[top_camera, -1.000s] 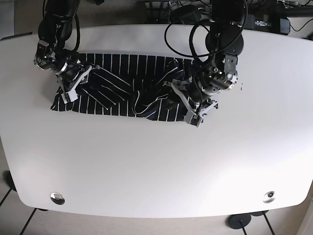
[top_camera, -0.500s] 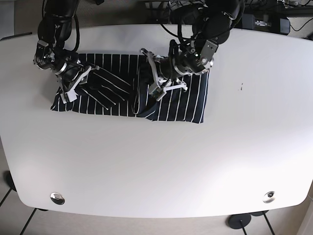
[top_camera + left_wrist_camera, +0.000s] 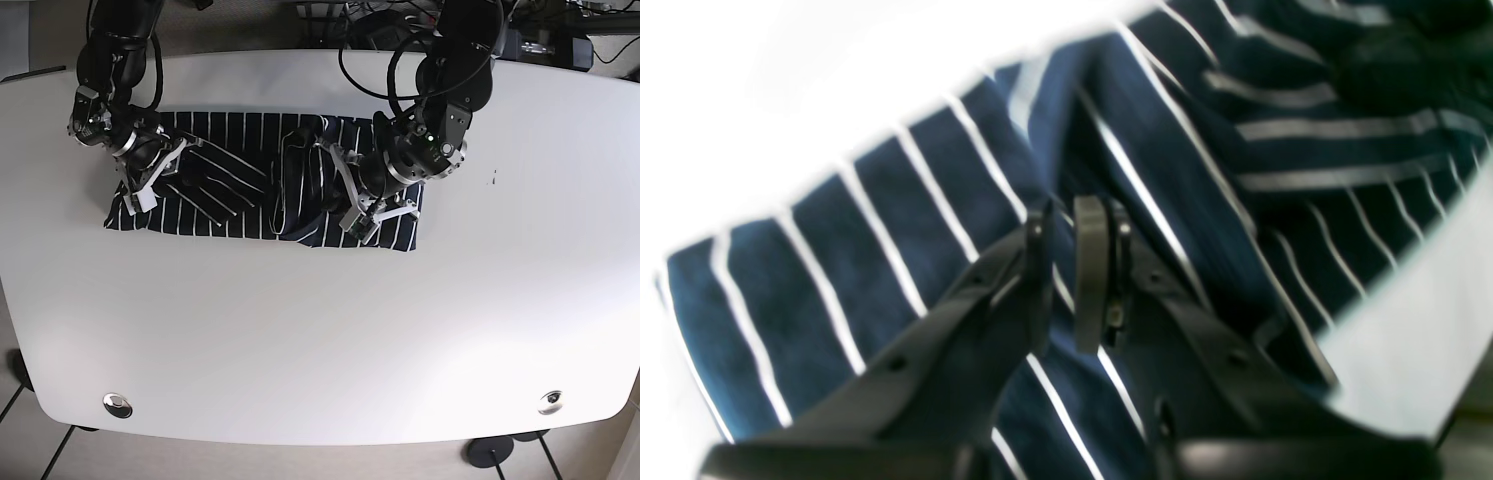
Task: Fold the T-shirt properly
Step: 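Fold the grasped band end with the left gripper toward the right gripper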
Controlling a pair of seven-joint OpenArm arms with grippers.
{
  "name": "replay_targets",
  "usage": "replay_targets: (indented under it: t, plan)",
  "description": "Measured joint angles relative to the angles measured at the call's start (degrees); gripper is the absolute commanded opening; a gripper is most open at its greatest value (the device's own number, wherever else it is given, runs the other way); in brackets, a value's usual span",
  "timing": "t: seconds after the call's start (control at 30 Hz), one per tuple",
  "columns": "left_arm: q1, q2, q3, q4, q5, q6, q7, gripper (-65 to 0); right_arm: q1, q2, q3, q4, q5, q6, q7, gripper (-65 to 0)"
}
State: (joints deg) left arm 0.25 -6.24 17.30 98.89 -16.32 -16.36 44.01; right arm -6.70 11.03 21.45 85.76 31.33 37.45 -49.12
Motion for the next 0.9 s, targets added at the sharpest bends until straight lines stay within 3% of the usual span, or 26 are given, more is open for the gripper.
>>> replay_targets:
  t: [0.2,0.3,0.4,0.73,0.9]
  plan:
    - [-2.51,-0.02,4.63,-10.08,0.04,0.02,0.02,-61.4,0.0,0.07,0.09,0.0,-0.02,0.0,0.0,-52.0]
    - [-4.5,0.13,10.03,-12.63,0.0,0.22,-7.23,-61.4,0.02,0.07,0.11,0.0,-0.02,-0.17,0.02,-52.0]
    - [-5.81,0.81,14.45,-13.99,0.02,0.02,-7.56,-61.4,0.0,-0.04,0.11,0.0,-0.02,-0.17,0.04,-52.0]
    - [-9.81,8.13,15.21,-16.44,-0.07,0.02,-7.78,-61.0,-0.11,-0.07,0.09,0.0,0.02,-0.15,0.04,-52.0]
    - [-10.1,8.74,16.13,-15.43,-0.2,-0.26,-7.15,-61.4,-0.17,-0.13,0.04,2.45,-0.13,-0.15,-0.9,-51.2]
